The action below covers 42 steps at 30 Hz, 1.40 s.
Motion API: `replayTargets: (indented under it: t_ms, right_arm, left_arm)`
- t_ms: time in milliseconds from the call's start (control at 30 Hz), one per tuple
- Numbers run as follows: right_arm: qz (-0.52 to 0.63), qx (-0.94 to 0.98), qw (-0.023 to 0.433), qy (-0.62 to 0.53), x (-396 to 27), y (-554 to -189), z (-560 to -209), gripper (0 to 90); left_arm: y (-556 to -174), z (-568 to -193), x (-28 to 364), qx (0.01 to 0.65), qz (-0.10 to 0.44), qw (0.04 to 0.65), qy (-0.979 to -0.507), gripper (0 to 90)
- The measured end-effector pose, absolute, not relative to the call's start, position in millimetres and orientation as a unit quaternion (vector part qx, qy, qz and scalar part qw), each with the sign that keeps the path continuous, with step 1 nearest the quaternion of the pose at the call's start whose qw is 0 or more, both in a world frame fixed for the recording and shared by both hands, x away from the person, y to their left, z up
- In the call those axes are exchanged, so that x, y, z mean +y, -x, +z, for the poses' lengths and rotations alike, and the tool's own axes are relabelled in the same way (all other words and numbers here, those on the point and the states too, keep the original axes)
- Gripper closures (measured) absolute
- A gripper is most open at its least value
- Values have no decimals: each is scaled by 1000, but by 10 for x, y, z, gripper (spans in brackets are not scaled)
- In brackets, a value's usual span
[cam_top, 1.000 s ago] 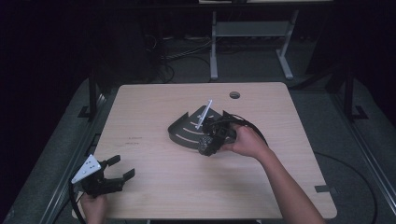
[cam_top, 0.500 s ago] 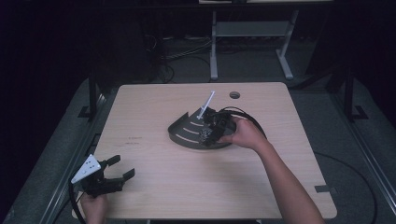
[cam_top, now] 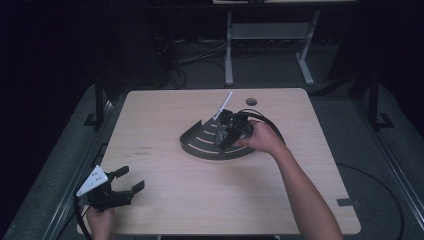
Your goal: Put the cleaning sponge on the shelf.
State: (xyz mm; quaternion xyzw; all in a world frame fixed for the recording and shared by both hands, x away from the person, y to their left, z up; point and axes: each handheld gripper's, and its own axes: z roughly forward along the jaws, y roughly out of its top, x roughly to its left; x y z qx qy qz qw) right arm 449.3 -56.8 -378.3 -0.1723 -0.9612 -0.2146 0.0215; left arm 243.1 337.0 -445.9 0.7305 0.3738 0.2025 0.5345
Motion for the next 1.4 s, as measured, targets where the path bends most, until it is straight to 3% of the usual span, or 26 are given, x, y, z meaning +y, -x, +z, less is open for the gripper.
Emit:
replayTargets:
  t_ms: [1400]
  right_arm:
    - [-189, -954, 25, 230, -555, -4810, -4219, 325]
  left_arm:
    - [-2431, -4465, 3359, 374, 200, 535, -731, 133]
